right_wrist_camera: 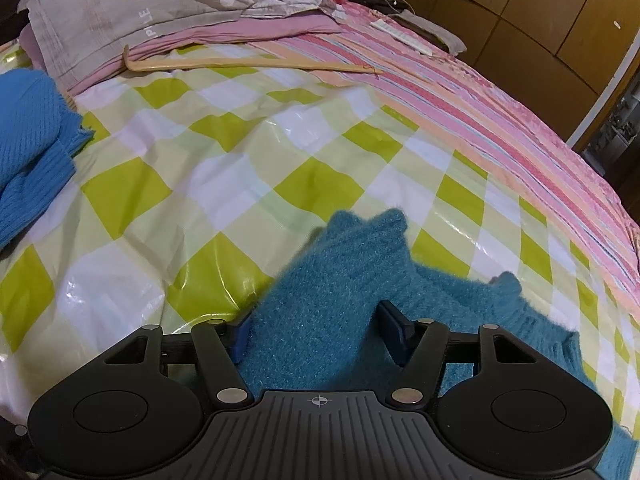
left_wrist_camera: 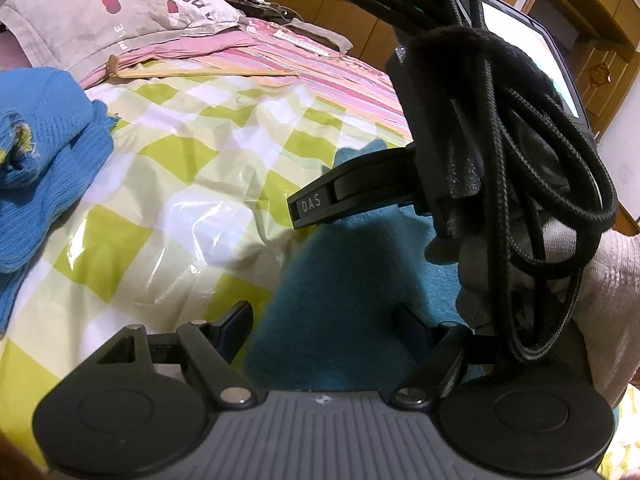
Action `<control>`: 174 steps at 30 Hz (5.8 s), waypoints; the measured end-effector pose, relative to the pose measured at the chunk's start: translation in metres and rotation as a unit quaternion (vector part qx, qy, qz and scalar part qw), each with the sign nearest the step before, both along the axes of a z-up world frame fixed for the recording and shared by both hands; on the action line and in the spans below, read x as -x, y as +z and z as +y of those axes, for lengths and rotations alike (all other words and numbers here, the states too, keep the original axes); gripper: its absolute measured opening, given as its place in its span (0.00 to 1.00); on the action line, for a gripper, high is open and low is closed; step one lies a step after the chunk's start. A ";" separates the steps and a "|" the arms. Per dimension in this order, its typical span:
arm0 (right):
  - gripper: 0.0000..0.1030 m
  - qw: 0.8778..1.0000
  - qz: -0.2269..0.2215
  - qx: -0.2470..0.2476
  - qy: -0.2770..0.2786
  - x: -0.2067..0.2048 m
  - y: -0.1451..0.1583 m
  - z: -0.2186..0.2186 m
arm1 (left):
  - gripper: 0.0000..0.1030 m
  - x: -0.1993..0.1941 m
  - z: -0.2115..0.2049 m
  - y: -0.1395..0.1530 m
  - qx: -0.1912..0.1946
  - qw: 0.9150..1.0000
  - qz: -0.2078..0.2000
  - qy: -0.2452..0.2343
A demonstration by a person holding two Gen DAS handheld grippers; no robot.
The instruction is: Fold small clothes
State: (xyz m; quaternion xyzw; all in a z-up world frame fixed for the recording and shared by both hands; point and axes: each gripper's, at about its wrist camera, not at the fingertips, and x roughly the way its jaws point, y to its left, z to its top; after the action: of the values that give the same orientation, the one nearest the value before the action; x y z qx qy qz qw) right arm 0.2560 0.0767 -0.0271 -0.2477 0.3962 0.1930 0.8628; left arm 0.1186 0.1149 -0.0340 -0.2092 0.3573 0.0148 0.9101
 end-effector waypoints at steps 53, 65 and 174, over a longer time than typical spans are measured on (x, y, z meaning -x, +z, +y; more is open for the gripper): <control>0.24 0.982 0.040 -0.180 -0.053 0.014 0.077 -0.109 | 0.68 0.024 -0.048 0.019 -0.066 0.992 -0.089 -0.056; 0.23 0.963 0.030 -0.255 -0.080 0.012 0.113 -0.164 | 0.41 0.029 -0.077 0.076 -0.033 0.984 -0.145 -0.099; 0.34 0.901 -0.079 -0.253 -0.345 0.131 0.034 -0.436 | 0.74 -0.008 -0.260 0.047 -0.131 0.946 -0.110 -0.274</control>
State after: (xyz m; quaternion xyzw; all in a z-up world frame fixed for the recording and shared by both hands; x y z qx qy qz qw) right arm 0.1249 -0.3597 0.0065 0.1163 0.3256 -0.0432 0.9373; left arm 0.1263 -0.1449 0.0132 0.0177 0.2930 -0.2113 0.9323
